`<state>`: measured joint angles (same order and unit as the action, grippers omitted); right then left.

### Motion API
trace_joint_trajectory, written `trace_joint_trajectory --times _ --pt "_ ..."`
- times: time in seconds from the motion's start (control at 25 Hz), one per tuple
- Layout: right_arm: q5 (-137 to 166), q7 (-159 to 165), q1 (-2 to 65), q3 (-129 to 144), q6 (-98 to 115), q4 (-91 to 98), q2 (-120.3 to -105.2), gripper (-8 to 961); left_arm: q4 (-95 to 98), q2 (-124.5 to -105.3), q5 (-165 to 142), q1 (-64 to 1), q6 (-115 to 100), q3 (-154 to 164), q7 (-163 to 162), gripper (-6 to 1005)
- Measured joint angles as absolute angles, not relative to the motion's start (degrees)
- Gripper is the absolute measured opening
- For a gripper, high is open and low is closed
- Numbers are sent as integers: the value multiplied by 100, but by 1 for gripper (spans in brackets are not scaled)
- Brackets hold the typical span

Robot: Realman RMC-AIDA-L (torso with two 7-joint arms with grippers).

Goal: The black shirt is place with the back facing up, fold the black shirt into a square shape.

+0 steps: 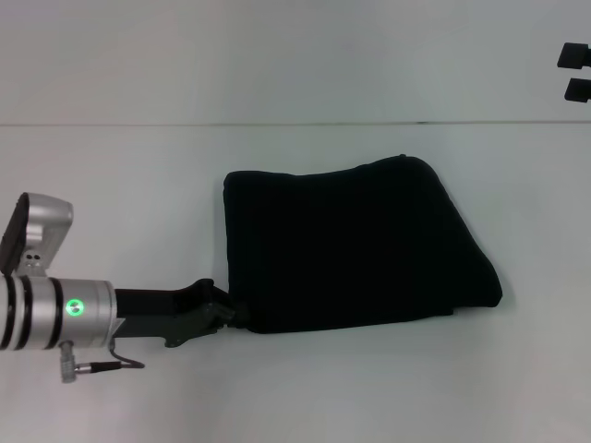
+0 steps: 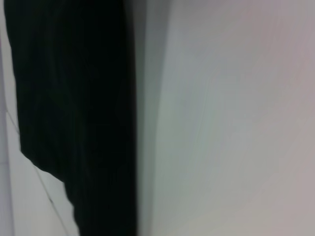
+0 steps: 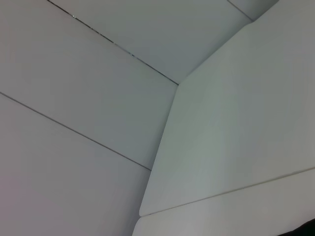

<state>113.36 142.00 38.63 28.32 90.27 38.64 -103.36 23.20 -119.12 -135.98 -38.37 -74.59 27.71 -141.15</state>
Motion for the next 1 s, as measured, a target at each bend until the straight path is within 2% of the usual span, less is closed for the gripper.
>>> trace_joint_trajectory --times 0.08,0.36,0.72,1.0 --pt "11344 14200 3864 2830 9027 3863 -10335 706 2477 -11907 -13594 -3757 -7674 2759 -14110 61" --pt "11356 14188 3850 2845 9027 3859 -10335 706 2904 -11858 -13590 -3462 -8103 2749 -14215 62" --pt "11362 14172 3839 2874 9035 3858 -10344 707 2936 -11795 -13610 -3435 -8144 2749 -14186 62" --pt "11365 14138 3845 2884 9089 3858 -10340 706 3289 -11615 -13889 -3406 -8576 2704 -14195 63"
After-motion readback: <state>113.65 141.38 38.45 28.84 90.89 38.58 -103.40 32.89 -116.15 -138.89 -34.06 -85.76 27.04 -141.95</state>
